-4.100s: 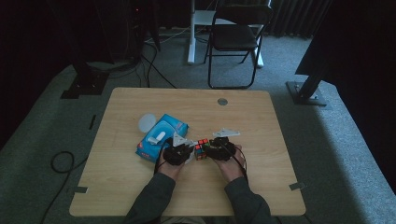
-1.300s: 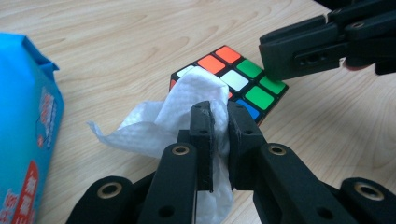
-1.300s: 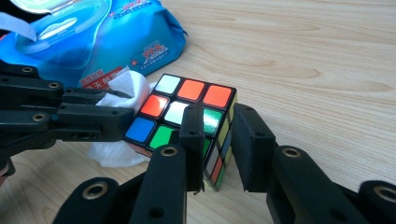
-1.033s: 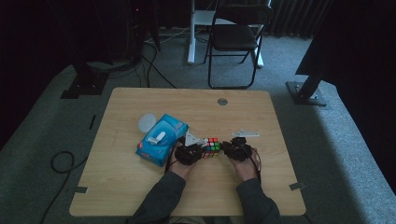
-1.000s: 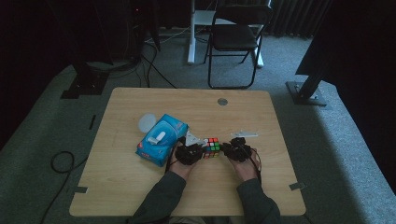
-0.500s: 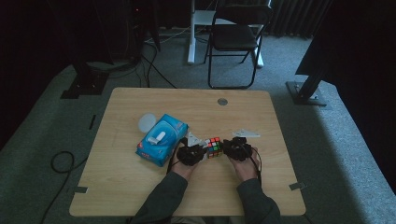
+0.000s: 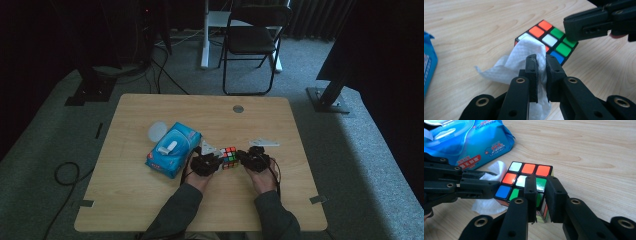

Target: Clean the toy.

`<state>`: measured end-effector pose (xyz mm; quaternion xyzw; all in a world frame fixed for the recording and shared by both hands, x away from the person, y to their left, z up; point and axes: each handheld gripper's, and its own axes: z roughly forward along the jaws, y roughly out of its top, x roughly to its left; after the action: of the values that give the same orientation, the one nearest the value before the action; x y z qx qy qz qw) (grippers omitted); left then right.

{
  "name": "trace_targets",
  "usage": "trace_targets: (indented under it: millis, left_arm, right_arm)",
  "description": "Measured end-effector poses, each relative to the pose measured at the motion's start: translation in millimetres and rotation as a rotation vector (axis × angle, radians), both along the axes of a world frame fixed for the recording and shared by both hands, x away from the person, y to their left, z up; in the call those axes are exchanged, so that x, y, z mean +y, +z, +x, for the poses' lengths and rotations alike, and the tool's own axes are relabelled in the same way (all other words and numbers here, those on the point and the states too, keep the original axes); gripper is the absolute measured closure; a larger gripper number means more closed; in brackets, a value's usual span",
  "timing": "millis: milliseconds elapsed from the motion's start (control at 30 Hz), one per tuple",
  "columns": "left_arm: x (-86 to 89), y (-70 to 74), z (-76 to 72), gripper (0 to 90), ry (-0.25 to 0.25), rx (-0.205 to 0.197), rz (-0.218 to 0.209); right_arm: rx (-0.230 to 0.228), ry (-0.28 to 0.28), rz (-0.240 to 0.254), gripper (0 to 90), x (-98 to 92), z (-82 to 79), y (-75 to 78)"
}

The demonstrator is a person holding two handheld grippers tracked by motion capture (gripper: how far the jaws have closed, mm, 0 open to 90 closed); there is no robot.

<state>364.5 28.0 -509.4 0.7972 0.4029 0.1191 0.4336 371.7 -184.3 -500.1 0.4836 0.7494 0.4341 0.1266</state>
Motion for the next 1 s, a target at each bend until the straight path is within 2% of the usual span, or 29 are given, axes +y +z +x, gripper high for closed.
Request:
trace_targets:
  millis: [100,367,667,733,767,800,867,900,1000]
  left_arm:
    - [-5.5,0.6,1.9,82.0,0.001,-0.003,0.008]
    - [-16.2,1.1,4.6,81.8,-0.009,0.003,0.002]
    - [-28.5,6.5,6.5,80.4,-0.026,-0.009,-0.011]
    - [-28.7,7.1,5.4,80.4,-0.024,-0.017,-0.005]
    - [-27.5,6.8,5.3,80.3,-0.023,-0.022,0.000]
    - [-25.5,6.5,5.2,80.2,-0.018,-0.020,-0.001]
    - [-22.1,5.5,6.3,80.1,-0.013,-0.014,-0.010]
    - [-21.4,5.5,6.3,80.2,-0.013,-0.014,-0.010]
    - [-20.9,6.6,6.1,80.1,-0.017,-0.022,0.000]
  right_arm:
    - [-0.001,-0.008,-0.001,82.1,-3.8,0.0,-0.1]
    - [0.001,-0.040,0.012,82.3,-13.5,1.0,-0.9]
    - [-0.002,-0.076,0.019,82.9,-25.0,1.4,-1.4]
    - [-0.011,-0.100,-0.002,87.9,-26.8,0.9,-0.8]
    - [0.016,-0.114,-0.050,86.1,-27.2,2.0,-2.7]
    - [0.069,-0.091,-0.065,86.1,-27.2,4.6,-12.3]
    - [0.154,-0.082,-0.084,82.5,-28.2,5.5,-33.8]
    - [0.153,-0.095,-0.094,81.2,-29.2,6.2,-34.3]
    - [0.054,-0.131,-0.073,76.8,-36.6,6.2,-8.5]
